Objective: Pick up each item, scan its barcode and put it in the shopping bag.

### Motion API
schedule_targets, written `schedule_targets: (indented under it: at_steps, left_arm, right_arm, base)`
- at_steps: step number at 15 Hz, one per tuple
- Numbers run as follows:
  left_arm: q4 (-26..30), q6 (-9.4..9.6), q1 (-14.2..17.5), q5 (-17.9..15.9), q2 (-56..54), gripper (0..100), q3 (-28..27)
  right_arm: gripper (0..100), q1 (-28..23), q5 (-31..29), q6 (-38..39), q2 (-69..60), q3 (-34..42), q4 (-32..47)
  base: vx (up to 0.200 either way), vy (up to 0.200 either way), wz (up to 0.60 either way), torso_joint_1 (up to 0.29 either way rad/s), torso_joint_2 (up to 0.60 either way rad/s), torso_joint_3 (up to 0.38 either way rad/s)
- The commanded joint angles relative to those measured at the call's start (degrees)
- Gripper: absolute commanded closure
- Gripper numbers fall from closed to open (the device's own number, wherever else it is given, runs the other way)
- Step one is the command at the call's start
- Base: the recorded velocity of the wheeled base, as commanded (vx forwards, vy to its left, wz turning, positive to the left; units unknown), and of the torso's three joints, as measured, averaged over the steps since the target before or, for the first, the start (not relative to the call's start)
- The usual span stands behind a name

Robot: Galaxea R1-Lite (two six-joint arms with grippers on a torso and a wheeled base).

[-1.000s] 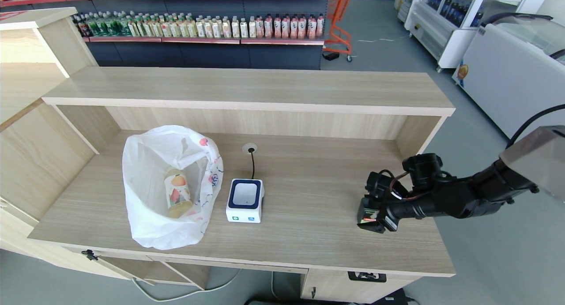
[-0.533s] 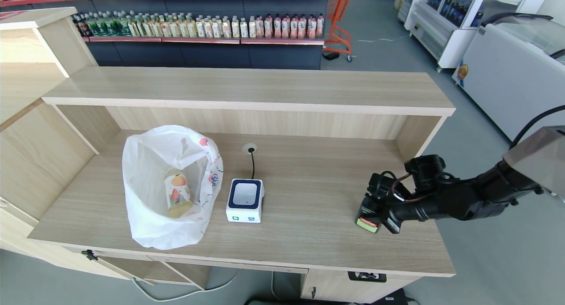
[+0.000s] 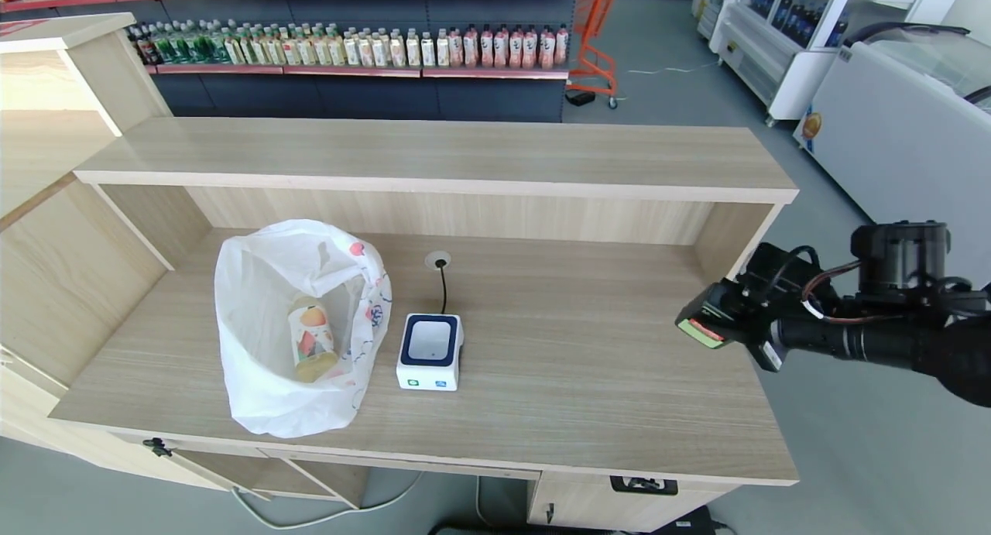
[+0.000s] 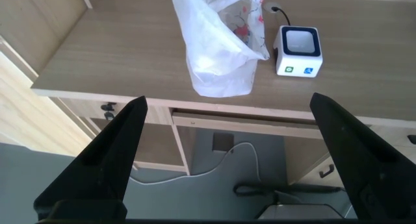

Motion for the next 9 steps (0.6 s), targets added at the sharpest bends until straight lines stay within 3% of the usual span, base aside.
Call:
schedule_targets:
  at_steps: [1,3,5,7,9]
  left_arm:
    - [0.00,-0.04,0.01,0.06,-0.02,0,0.00]
    - [0.00,0.04,0.01,0.06,-0.02,0,0.00]
    - [0.00,-0.04,0.01,-0.03,-0.02,0,0.00]
    - [0.00,-0.04,0.01,0.06,-0.02,0,0.00]
    - [0.00,-0.04,0.01,0.06,-0.02,0,0.00]
  right_arm:
    - [100,-1.38,0.80,-15.76,-14.07,12.04,-5.73]
    - [100,2.67,12.49,-40.28,-14.33,15.99,-3.44]
    - [100,5.83,18.56,-67.52,-12.40,15.29,5.52]
    - [100,7.41,22.07,-87.21,-10.46,15.29,12.47]
    - [100,9.35,26.03,-99.60,-9.06,15.11,14.40]
  base:
    - [0.000,0.000,0.00,0.000,0.00,0.000]
    - [0.000,0.000,0.00,0.000,0.00,0.000]
    - [0.000,0.000,0.00,0.000,0.00,0.000]
    - [0.000,0.000,0.00,0.000,0.00,0.000]
    - [0.000,0.000,0.00,0.000,0.00,0.000]
